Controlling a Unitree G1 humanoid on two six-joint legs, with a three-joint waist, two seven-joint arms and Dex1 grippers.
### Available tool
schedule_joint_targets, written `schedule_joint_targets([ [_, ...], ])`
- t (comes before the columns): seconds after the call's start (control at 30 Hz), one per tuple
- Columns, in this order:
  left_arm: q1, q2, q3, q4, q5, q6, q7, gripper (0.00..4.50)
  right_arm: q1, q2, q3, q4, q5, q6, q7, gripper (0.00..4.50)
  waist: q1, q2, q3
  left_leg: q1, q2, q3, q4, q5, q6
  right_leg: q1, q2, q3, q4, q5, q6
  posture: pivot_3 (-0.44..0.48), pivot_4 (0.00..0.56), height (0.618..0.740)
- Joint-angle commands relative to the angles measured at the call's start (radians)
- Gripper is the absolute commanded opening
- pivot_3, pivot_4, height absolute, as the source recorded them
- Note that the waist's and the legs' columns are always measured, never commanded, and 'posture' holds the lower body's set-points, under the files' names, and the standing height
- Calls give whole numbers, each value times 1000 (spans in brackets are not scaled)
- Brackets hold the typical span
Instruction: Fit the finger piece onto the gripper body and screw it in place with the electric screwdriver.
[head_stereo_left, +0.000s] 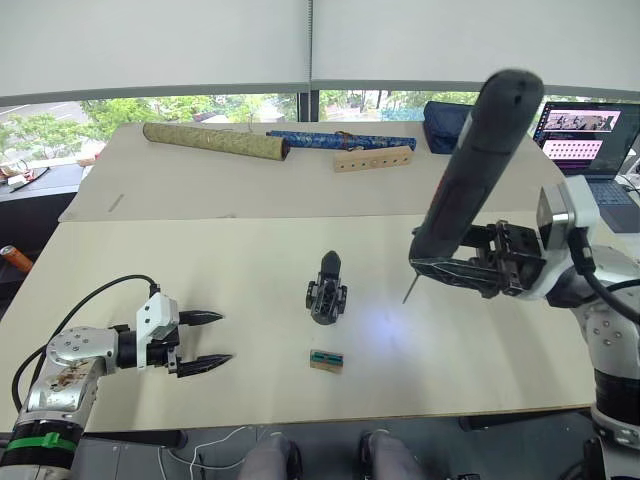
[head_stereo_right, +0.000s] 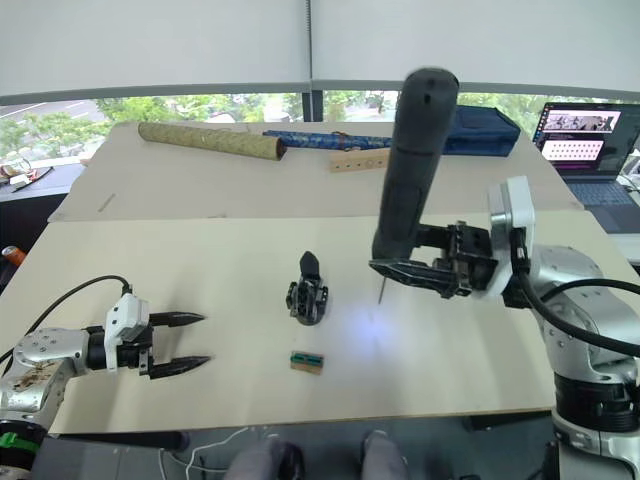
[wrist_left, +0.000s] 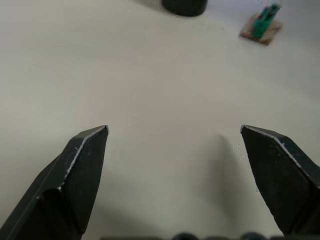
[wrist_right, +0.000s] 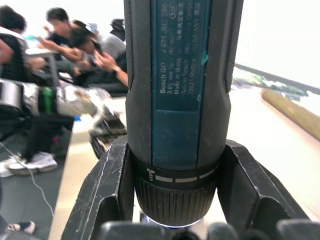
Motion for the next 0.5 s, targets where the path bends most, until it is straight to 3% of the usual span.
schedule_joint_targets([
  [0.03,-3,-7,17,-123,-60,71,31,4475,-16,9,-32,-55,29,-37,-27,1895,0,0,0,0,0,0,0,0,0,0,0,0,0,0,0,0,150,740],
  [0.23,4,-28,-60,-276,-45,104,53,4475,-37,61,13,-138,99,13,-117,1895,1,0,0,0,0,0,0,0,-1,0,1,0,1,0,0,0,150,740],
  [0.33,-24,-67,-123,-270,-24,159,105,4475,-62,123,95,-181,92,12,-155,1895,1,0,0,1,0,1,0,0,-1,0,2,1,1,0,0,0,150,740],
  [0.5,-35,-120,-212,-279,38,105,118,4475,-28,177,196,-219,38,-35,-145,1895,7,0,0,0,-1,0,0,1,-1,0,3,1,1,0,0,0,150,740],
])
